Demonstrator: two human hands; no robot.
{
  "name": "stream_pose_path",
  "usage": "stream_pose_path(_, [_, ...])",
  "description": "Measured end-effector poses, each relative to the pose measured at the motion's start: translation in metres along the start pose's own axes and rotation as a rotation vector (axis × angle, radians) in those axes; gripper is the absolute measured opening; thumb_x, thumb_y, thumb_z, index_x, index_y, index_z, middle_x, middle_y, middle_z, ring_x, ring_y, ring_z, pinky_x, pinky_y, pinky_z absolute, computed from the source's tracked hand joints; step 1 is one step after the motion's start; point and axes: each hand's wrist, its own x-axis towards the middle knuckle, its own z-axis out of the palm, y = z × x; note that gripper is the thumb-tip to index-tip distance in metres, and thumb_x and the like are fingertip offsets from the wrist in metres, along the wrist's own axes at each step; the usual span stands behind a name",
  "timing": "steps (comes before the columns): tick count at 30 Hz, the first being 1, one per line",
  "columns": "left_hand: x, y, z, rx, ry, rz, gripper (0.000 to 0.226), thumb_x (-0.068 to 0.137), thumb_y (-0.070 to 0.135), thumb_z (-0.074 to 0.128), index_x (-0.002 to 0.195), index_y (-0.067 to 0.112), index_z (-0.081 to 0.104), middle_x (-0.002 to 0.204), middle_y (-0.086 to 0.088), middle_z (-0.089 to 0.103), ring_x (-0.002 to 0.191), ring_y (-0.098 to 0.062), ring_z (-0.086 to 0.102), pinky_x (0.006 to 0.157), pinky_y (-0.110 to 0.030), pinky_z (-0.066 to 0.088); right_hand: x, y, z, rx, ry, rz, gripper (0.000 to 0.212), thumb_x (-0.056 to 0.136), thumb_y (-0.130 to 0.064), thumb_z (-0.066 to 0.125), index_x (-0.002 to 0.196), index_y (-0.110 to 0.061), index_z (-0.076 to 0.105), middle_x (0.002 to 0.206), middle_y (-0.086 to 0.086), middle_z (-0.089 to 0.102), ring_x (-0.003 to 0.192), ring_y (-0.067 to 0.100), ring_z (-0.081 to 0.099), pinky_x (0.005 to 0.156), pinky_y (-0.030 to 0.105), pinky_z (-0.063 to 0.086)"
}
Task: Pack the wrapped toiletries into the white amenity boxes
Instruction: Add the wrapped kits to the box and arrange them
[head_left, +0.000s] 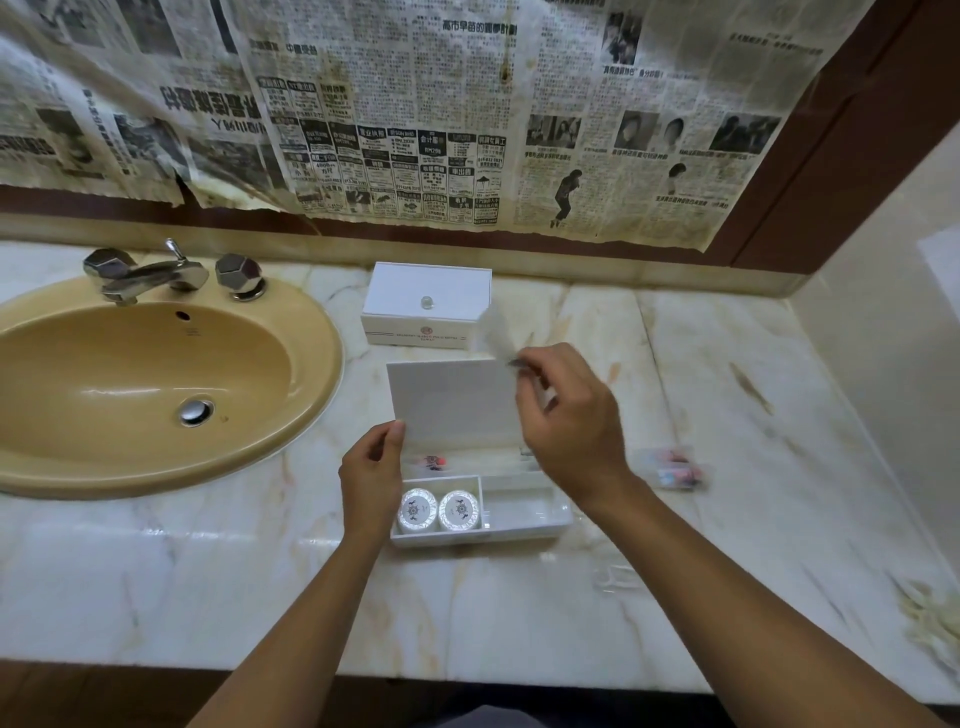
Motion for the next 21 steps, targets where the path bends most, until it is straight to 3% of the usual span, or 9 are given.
stream_pose_path(3, [0.0, 0.0, 0.0, -0.009, 0.008, 0.011, 0.016, 0.097, 0.023, 0.057, 0.094, 0.014, 0.071, 0.088, 0.009, 0.071, 0.077, 0.009, 0.062, 0.069, -0.004, 0.044, -0.007, -0.011, 0.02, -0.025, -0.148, -0.126, 0.018, 0.082, -0.005, 0.062, 0.097, -0.015, 0.068, 0.087, -0.001, 0.064, 0.077, 0.016, 0.061, 0.058, 0.026, 0.048])
stream_pose_path(7, [0.0, -0.001, 0.001, 0.04, -0.004, 0.007, 0.018, 0.095, 0.011, 0.056, 0.082, 0.016, 0.067, 0.071, 0.007, 0.066, 0.063, -0.001, 0.056, 0.058, -0.008, 0.043, -0.021, -0.007, 0.052, -0.223, -0.456, -0.168, 0.019, 0.079, -0.002, 0.066, 0.092, -0.012, 0.073, 0.079, 0.005, 0.061, 0.07, 0.025, 0.061, 0.051, 0.025, 0.037])
stream_pose_path(11, [-0.001, 0.001, -0.001, -0.001, 0.001, -0.023, 0.016, 0.096, 0.012, 0.055, 0.097, 0.016, 0.071, 0.092, 0.007, 0.072, 0.079, 0.004, 0.064, 0.067, -0.005, 0.046, -0.026, 0.004, 0.076, -0.377, -0.75, -0.015, 0.027, 0.084, -0.002, 0.052, 0.1, -0.012, 0.072, 0.091, 0.006, 0.063, 0.08, 0.027, 0.061, 0.063, 0.027, 0.04])
stream_pose_path(17, [-0.003, 0.005, -0.001, -0.008, -0.001, -0.012, 0.018, 0.097, 0.027, 0.056, 0.095, 0.017, 0.071, 0.089, 0.011, 0.072, 0.079, 0.006, 0.064, 0.067, -0.005, 0.046, -0.025, 0.005, 0.085, -0.364, -0.86, 0.184, 0.018, 0.089, -0.014, 0.053, 0.091, -0.012, 0.071, 0.089, 0.007, 0.067, 0.075, 0.024, 0.058, 0.068, 0.029, 0.046])
stream_pose_path(21, [-0.004, 0.006, -0.002, -0.022, -0.006, -0.017, 0.018, 0.097, 0.028, 0.056, 0.094, 0.02, 0.071, 0.088, 0.012, 0.072, 0.08, 0.003, 0.064, 0.068, -0.006, 0.047, -0.027, 0.004, 0.08, -0.349, -0.863, 0.159, 0.029, 0.095, -0.028, 0.045, 0.095, -0.012, 0.069, 0.095, 0.007, 0.064, 0.084, 0.025, 0.058, 0.068, 0.03, 0.043])
